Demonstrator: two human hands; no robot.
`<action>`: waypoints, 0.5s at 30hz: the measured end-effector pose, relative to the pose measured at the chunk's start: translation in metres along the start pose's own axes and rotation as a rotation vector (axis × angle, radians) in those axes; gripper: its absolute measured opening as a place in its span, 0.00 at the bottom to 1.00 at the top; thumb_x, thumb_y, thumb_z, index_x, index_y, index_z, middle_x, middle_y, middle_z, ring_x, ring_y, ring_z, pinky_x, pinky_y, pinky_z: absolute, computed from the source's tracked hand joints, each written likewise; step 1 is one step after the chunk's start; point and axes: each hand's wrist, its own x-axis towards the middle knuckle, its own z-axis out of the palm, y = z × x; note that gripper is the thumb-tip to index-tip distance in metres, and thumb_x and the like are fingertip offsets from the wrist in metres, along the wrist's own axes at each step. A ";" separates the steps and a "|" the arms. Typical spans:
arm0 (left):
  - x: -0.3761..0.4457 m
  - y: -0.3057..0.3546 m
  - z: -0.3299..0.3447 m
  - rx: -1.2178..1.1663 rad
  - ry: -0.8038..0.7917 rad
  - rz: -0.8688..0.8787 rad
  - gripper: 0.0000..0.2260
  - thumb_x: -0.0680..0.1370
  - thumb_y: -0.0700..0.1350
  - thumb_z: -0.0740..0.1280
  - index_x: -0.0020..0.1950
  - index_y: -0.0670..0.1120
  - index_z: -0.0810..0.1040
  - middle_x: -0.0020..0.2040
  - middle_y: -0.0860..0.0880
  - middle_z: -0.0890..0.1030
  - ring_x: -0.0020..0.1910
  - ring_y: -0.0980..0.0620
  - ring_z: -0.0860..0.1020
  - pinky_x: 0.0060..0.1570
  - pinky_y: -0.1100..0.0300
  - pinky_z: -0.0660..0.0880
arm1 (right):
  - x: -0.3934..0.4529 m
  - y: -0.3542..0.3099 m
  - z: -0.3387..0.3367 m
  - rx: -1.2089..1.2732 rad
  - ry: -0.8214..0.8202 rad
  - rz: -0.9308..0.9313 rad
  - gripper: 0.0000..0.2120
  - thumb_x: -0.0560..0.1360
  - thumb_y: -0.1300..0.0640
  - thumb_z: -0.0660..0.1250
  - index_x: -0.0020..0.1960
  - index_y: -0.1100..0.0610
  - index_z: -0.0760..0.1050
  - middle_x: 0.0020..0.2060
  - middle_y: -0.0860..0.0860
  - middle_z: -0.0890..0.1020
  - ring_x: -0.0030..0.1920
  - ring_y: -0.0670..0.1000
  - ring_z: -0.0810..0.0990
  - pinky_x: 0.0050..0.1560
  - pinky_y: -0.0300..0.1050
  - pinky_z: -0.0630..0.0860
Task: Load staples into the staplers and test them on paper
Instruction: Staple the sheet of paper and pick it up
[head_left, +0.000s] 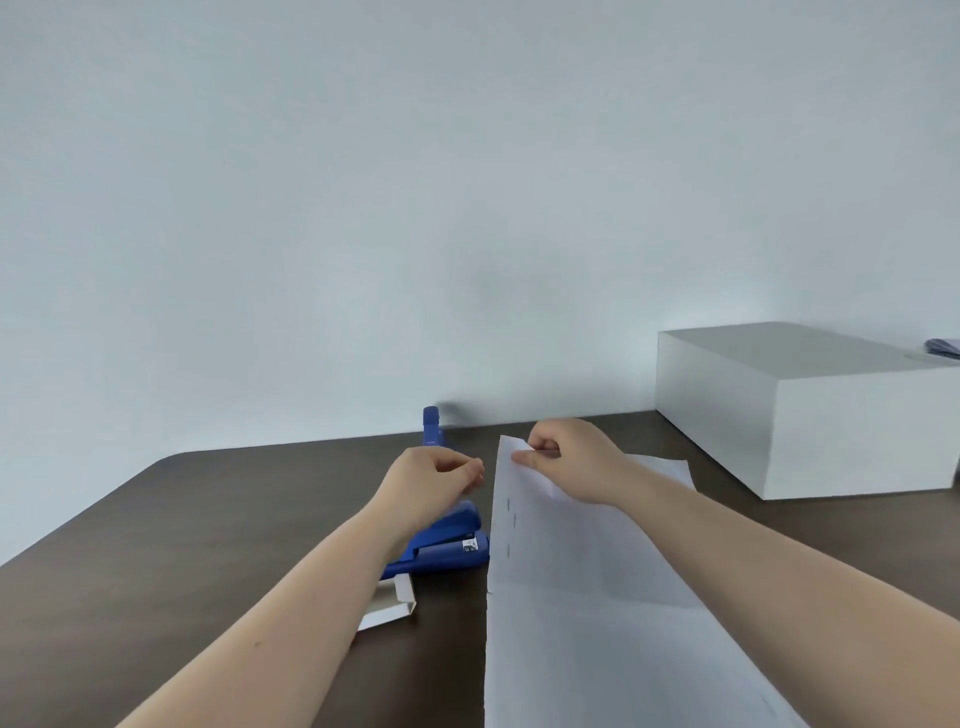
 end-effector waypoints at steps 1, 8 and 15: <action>-0.007 0.003 0.001 -0.009 -0.017 0.002 0.07 0.76 0.48 0.67 0.45 0.50 0.84 0.45 0.51 0.86 0.50 0.50 0.81 0.55 0.56 0.78 | -0.004 -0.005 -0.005 0.012 0.015 -0.015 0.18 0.75 0.47 0.67 0.32 0.50 0.64 0.27 0.45 0.67 0.30 0.46 0.65 0.39 0.45 0.65; -0.042 0.014 -0.002 -0.031 -0.057 -0.013 0.07 0.75 0.47 0.69 0.43 0.47 0.86 0.45 0.47 0.86 0.48 0.48 0.83 0.52 0.58 0.80 | -0.030 -0.038 -0.028 0.041 0.009 -0.086 0.12 0.74 0.50 0.69 0.39 0.55 0.71 0.29 0.45 0.68 0.32 0.46 0.67 0.39 0.43 0.66; -0.056 0.024 -0.010 -0.027 -0.014 -0.033 0.07 0.75 0.48 0.69 0.44 0.47 0.86 0.44 0.49 0.86 0.47 0.49 0.83 0.49 0.57 0.78 | -0.039 -0.053 -0.037 0.062 0.015 -0.085 0.10 0.73 0.49 0.70 0.42 0.55 0.73 0.31 0.44 0.70 0.36 0.48 0.70 0.42 0.43 0.68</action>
